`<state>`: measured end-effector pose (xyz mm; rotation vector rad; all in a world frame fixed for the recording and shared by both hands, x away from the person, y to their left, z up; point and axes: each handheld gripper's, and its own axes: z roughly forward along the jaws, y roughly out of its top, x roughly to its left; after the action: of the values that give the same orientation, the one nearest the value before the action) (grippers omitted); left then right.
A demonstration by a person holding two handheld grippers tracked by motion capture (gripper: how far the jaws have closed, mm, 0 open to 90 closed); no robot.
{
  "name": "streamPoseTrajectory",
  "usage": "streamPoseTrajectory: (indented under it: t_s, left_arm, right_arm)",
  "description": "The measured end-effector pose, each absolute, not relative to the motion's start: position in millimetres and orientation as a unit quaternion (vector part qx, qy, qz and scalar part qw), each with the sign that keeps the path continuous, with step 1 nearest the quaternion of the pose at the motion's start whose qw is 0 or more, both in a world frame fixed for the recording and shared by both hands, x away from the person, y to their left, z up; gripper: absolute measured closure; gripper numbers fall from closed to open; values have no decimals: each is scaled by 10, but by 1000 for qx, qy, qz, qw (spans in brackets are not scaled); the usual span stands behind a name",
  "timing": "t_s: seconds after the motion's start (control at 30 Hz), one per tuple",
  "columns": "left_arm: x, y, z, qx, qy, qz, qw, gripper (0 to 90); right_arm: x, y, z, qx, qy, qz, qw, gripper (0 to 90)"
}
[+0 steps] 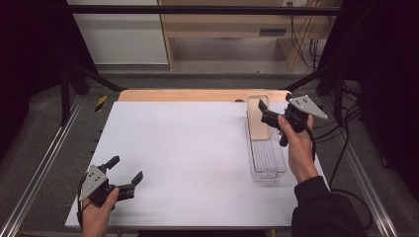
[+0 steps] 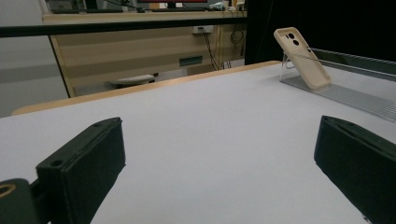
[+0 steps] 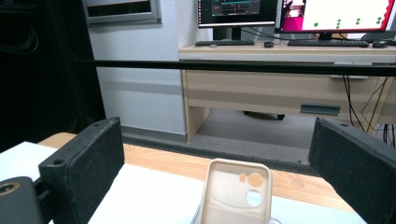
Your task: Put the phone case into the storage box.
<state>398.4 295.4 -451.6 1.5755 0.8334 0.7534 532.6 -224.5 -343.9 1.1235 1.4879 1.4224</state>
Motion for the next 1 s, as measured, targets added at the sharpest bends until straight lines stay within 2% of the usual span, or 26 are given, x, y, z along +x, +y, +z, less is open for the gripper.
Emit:
streamPoseTrajectory:
  t_s: [1.0]
  left_arm:
    - [3948, 3037, -4486, 668, 348, 317, 576, 14]
  right_arm:
    - [4983, -2551, -3414, 439, 580, 567, 386, 31]
